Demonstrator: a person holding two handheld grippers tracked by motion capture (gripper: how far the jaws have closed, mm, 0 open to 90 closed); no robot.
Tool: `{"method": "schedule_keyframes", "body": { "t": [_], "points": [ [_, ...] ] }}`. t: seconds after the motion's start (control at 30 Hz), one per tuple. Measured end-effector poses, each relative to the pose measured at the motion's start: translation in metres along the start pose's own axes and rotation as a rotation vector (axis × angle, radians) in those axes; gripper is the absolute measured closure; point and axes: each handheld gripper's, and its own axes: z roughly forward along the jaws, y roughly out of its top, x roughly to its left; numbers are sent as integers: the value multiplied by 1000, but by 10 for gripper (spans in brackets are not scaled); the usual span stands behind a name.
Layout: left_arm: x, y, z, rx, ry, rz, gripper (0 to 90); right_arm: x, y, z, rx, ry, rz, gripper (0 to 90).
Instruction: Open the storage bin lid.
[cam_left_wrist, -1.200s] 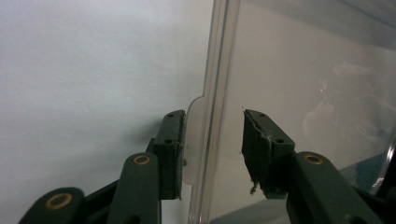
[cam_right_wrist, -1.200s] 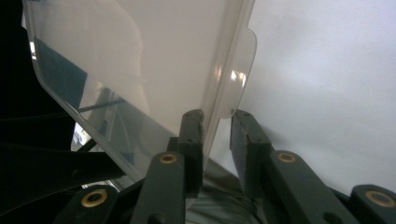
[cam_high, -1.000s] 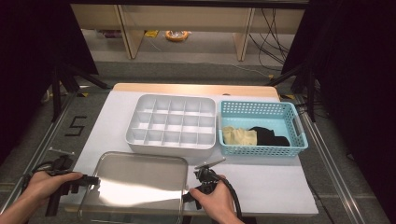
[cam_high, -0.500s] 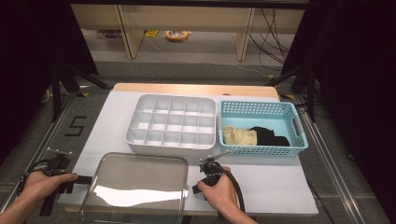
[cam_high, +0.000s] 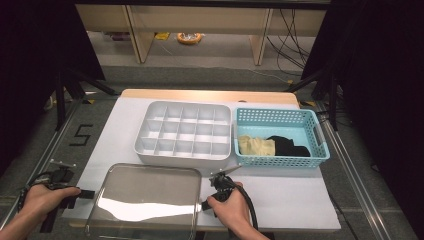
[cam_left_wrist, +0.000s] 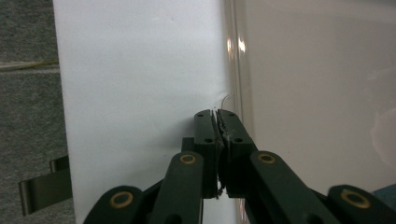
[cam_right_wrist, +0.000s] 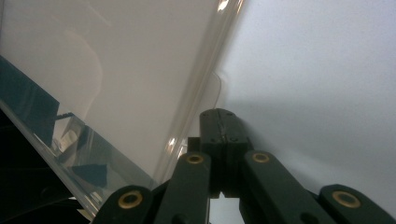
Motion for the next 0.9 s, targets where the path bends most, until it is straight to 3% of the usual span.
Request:
{"method": "schedule_keyframes", "body": {
  "t": [0.03,0.07,0.1,0.13,0.17,0.2,0.23,0.27,0.4,0.47,0.57,0.6,0.67,0.7,0.73,0.8,0.83,0.87,0.9],
  "points": [
    [1,0,1,-1,2,0,858,3,-1,-2,30,-21,55,900],
    [1,1,0,18,2,0,859,5,-1,-1,4,-43,57,900],
    [1,1,0,23,0,3,860,2,-1,0,-12,-20,14,900],
    [0,0,2,-11,-2,-1,861,3,-2,0,-10,-7,21,900],
    [0,0,2,-12,-2,0,863,1,-2,0,-13,-10,17,900],
    [1,0,2,-10,-4,-2,864,3,-2,-1,9,-17,61,900],
    [2,1,0,15,-9,-7,866,4,-2,-1,8,-16,67,900],
    [3,0,2,-11,-12,-23,866,2,-2,-1,7,-5,64,900],
    [6,1,1,-22,-15,-45,865,1,-2,0,9,13,86,900],
    [8,2,-2,5,-2,-41,864,1,0,4,2,25,76,900],
    [11,2,-4,-5,-6,-54,862,4,1,5,-1,28,83,900],
    [11,2,-3,-26,-3,-55,860,5,3,6,-3,46,51,900],
    [14,2,-3,-39,-9,-63,859,7,3,6,11,48,70,900],
    [14,3,-6,-14,0,-67,859,9,4,6,17,48,82,900],
    [15,3,-6,-21,-1,-68,857,10,5,7,14,46,86,900],
    [16,4,-6,-22,-2,-71,856,11,5,8,13,45,77,900],
    [17,4,-6,-29,0,-71,852,9,5,9,-2,46,40,900],
    [17,4,-6,-29,0,-71,851,12,5,8,5,45,79,900],
    [17,4,-6,-29,0,-73,851,12,5,8,5,45,79,900]
  ]
}}
